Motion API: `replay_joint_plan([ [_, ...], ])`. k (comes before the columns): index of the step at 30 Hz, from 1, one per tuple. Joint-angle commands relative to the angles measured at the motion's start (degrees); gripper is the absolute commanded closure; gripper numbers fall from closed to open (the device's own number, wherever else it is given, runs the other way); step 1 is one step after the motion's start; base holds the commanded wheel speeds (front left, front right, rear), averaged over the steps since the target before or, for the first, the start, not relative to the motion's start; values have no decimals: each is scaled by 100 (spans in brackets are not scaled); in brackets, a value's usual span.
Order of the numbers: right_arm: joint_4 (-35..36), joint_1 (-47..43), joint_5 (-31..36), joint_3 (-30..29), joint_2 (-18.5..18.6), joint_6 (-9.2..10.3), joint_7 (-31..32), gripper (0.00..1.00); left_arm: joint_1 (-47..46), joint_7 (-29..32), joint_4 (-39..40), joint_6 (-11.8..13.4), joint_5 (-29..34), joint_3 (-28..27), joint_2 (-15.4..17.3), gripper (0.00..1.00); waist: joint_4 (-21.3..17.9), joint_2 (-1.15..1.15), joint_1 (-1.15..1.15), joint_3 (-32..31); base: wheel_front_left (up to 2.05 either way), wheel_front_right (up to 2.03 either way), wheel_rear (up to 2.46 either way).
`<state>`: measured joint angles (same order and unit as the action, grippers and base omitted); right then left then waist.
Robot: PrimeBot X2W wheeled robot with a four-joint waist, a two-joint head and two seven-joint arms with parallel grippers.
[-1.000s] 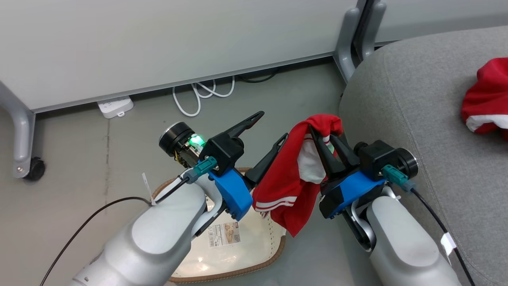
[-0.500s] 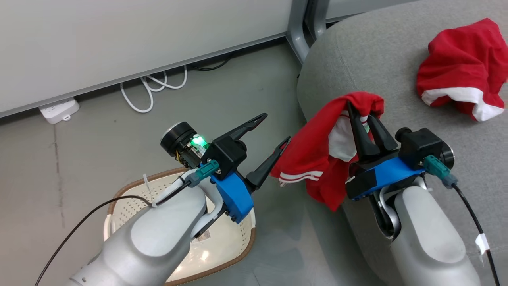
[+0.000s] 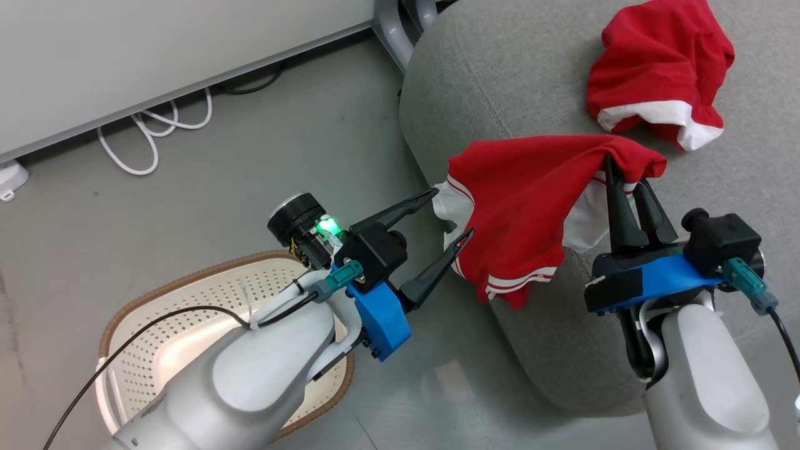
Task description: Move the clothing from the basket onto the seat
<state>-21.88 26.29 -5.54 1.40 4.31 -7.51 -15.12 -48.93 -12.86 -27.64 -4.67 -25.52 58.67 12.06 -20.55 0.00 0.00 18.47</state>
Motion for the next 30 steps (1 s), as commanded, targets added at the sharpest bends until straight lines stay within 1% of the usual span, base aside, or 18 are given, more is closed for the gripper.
replay_joint_plan([
  [1, 42, -79, -23, -49, -30, 4, -3, 100, -20, 18, 28, 0, 15, 19, 55, 0, -128, 0, 0, 90, 0, 0, 0],
  [6, 115, -222, -51, -183, -77, 4, -3, 100, -23, 93, 108, -3, 26, 89, 99, 0, -300, 0, 0, 170, 0, 0, 0],
  [11, 155, -314, -32, -222, -103, 4, -3, 100, -21, 100, 135, 17, 13, 135, 104, 0, -368, 0, 0, 196, 0, 0, 0],
  [16, 158, -342, 15, -242, -123, 4, -3, 100, -11, 80, 127, 16, -28, 161, 88, 0, -355, 0, 0, 178, 0, 0, 0],
  [22, 263, -103, 27, -299, -128, 4, -3, 100, -45, 58, 137, 33, -60, 157, 97, 0, -278, 0, 0, 209, 0, 0, 0],
  [27, 452, 420, 36, -335, 65, 4, -4, 100, -100, 53, 178, 65, -82, 131, 155, 0, -214, 0, 0, 339, 0, 0, 0],
  [29, 530, 689, 57, -364, 219, 4, -4, 100, -140, 70, 208, 78, -70, 134, 175, 0, -194, 0, 0, 419, 0, 0, 0],
  [30, 530, 689, 57, -364, 219, 4, -4, 100, -140, 70, 208, 78, -70, 134, 175, 0, -194, 0, 0, 419, 0, 0, 0],
])
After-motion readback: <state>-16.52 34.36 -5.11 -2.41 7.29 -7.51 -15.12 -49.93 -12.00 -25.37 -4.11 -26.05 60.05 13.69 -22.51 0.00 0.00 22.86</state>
